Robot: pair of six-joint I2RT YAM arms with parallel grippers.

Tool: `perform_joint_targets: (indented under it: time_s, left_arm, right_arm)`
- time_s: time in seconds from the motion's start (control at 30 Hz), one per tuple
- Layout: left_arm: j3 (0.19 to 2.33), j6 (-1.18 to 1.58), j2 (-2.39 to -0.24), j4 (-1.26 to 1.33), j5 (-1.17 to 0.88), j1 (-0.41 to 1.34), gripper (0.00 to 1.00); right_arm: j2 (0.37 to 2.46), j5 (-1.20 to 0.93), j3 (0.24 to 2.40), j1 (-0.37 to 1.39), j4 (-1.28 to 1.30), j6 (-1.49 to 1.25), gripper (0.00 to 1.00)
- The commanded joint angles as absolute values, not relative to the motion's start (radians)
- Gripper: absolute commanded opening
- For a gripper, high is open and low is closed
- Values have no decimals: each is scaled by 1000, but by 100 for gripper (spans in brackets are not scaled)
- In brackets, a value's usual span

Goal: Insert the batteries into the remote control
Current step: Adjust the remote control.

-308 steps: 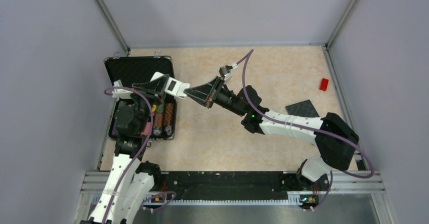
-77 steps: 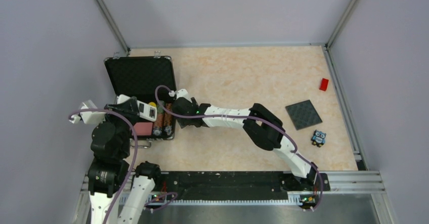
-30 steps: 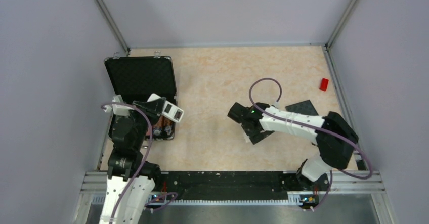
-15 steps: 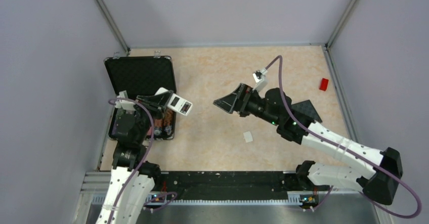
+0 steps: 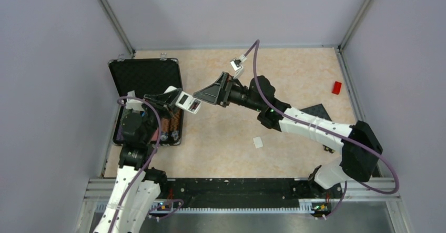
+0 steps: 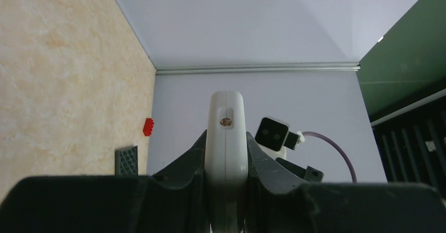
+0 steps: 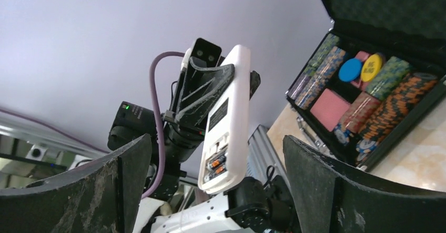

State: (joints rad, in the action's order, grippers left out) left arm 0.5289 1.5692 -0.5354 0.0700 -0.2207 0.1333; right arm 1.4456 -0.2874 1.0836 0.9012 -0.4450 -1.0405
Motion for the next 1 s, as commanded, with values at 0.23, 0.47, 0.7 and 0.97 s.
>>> perform_joint_targets:
  time_s: [0.23, 0.47, 0.7, 0.97]
  left_arm:
    - [578, 1600, -549, 181, -257, 138, 0]
    - [585, 1555, -567, 184, -316, 138, 0]
    - [585, 1491, -552, 195, -346, 137, 36]
    - [671, 1262, -606, 125, -586, 134, 66]
  right_arm:
    - [1569, -454, 1159, 908, -652, -1219, 73]
    - [1630, -534, 1169, 908, -754, -1338, 39]
    - [1620, -575, 1144, 901, -731, -1361, 5]
    - [1523, -739, 1156, 808, -527, -1293, 0]
